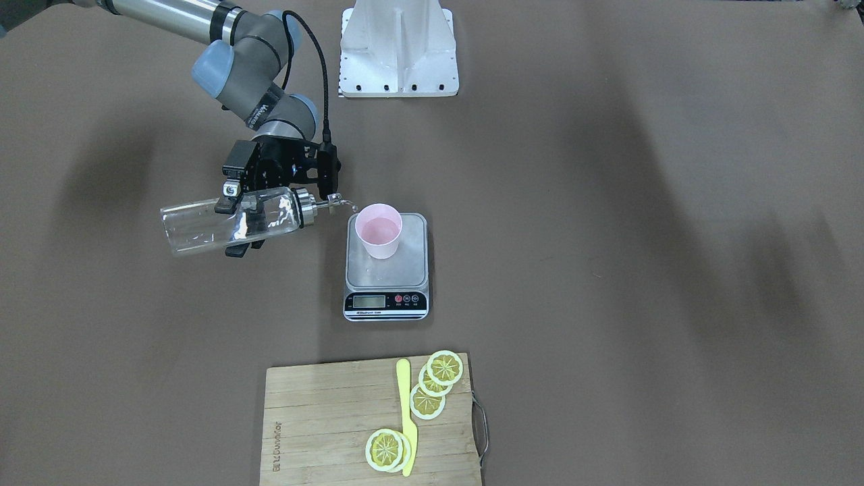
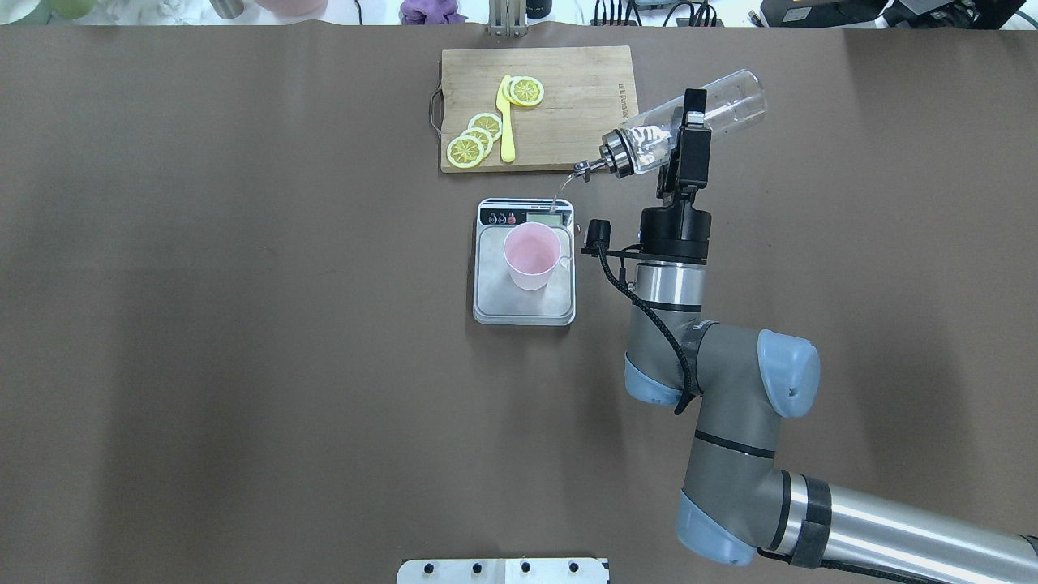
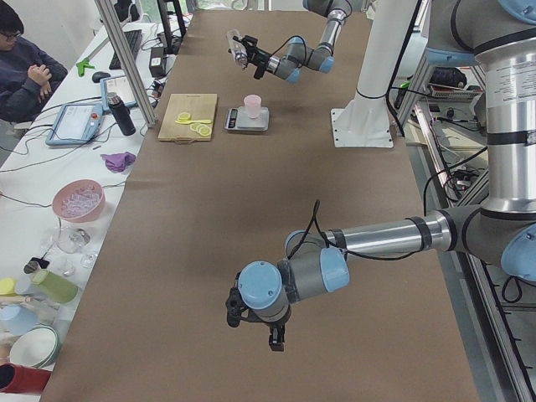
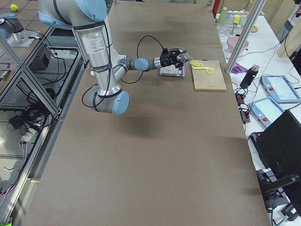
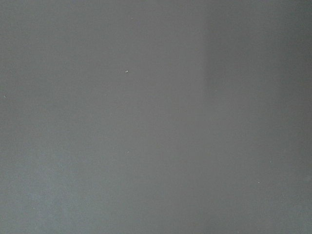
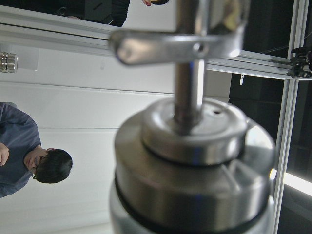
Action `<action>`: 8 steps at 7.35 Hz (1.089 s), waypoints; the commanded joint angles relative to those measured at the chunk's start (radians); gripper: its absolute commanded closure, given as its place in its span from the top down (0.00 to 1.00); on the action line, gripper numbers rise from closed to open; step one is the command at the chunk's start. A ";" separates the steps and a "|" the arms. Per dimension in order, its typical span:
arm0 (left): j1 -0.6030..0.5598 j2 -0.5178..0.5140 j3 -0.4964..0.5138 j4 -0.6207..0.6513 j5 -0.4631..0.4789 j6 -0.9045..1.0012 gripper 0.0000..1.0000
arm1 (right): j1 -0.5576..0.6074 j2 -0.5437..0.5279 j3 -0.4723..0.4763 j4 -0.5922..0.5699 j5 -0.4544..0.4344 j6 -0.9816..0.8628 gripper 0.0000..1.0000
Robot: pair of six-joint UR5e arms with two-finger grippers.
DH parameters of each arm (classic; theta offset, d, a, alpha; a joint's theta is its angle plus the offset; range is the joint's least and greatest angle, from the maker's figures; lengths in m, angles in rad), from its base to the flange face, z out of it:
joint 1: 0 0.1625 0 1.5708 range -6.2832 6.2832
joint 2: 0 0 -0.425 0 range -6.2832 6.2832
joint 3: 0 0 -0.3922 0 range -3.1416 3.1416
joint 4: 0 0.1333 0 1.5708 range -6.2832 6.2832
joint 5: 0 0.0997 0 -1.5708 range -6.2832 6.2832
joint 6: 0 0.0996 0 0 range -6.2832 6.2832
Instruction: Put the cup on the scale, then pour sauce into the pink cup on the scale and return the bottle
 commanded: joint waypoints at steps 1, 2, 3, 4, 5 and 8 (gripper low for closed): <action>0.000 0.000 0.002 -0.001 0.000 0.000 0.98 | 0.000 -0.009 0.009 0.002 -0.026 -0.006 0.00; 0.000 0.000 0.002 0.000 0.000 0.000 0.98 | 0.000 -0.007 0.010 0.002 -0.030 -0.010 0.00; 0.000 0.000 0.002 -0.001 0.000 0.000 0.98 | 0.000 -0.009 0.011 0.002 -0.030 -0.010 0.00; 0.000 0.000 0.002 -0.001 0.000 0.000 0.98 | 0.000 -0.009 0.012 0.002 -0.032 -0.011 0.00; 0.000 0.000 0.002 0.000 0.000 0.000 0.98 | 0.000 -0.010 0.015 0.002 -0.030 -0.011 0.00; 0.000 0.001 0.002 -0.001 0.000 0.000 0.98 | 0.002 -0.020 0.018 0.004 -0.032 -0.013 0.00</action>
